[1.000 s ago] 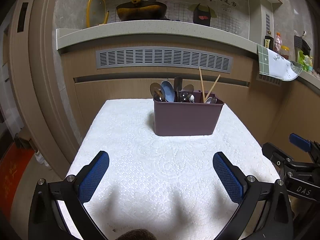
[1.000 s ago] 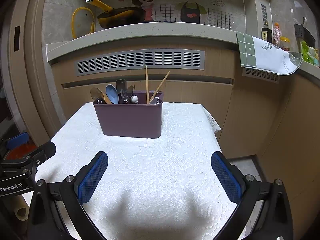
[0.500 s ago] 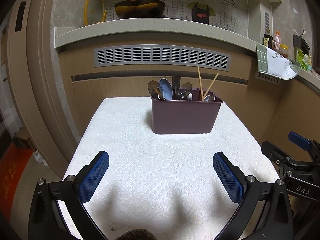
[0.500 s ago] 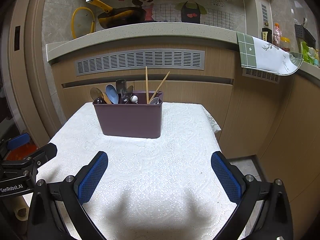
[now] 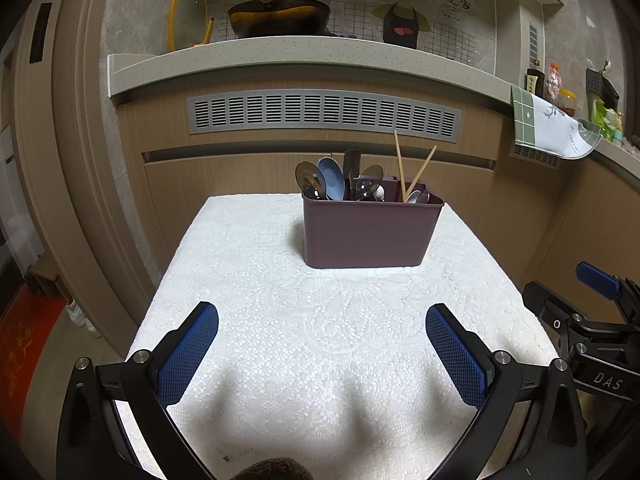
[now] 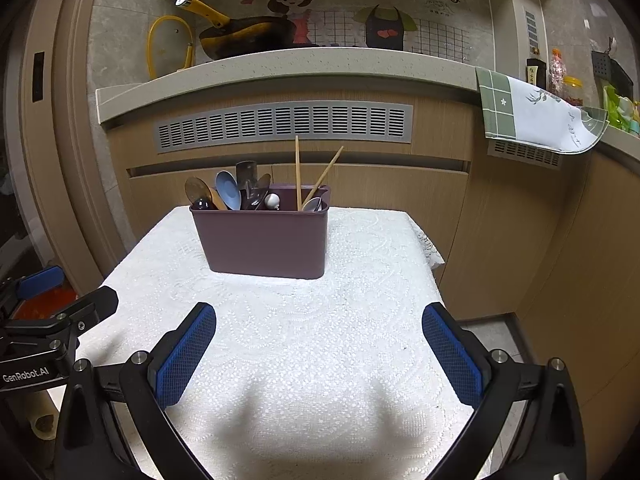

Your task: Organize utensils

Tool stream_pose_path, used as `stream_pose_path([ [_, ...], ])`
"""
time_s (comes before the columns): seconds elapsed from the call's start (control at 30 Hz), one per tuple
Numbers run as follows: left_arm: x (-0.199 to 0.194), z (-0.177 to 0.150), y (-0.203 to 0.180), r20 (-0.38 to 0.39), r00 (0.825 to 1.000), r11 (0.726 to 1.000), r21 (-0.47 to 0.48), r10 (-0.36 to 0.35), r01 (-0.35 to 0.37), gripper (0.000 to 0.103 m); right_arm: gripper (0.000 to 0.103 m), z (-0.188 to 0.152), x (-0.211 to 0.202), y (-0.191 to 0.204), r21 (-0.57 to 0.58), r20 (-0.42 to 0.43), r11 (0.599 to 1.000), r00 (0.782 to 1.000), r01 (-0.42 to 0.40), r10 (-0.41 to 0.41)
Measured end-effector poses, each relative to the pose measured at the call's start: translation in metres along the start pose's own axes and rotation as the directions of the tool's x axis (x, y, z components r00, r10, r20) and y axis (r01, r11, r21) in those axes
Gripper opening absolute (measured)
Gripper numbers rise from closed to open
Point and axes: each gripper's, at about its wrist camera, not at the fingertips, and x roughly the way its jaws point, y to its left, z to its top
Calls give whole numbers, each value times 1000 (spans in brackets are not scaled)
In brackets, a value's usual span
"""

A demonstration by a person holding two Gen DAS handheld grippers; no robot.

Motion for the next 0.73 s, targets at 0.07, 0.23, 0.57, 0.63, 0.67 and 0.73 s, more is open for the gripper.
stream_pose_path([
  [0.07,0,0,0,0,1000,1000,1,-1,1,103,103,0,0,0,-1,1,1000,1000,0,0],
  [0.23,0,0,0,0,1000,1000,4,1,-1,103,103,0,-1,0,1,0,1000,1000,-3,3],
  [0.57,-2,0,1,1,1000,1000,14,3,-3,103,103,-2,-1,0,5,1,1000,1000,-5,5],
  [0.63,-2,-1,1,-1,1000,1000,14,4,-4,103,103,-2,-1,0,4,1,1000,1000,-1,1],
  [0.67,-1,-1,1,-3,1000,1000,15,4,-4,103,103,-2,-1,0,4,2,1000,1000,0,0],
  [0.73,0,-2,2,-5,1000,1000,19,6,-6,103,103,-2,-1,0,6,3,1000,1000,0,0],
])
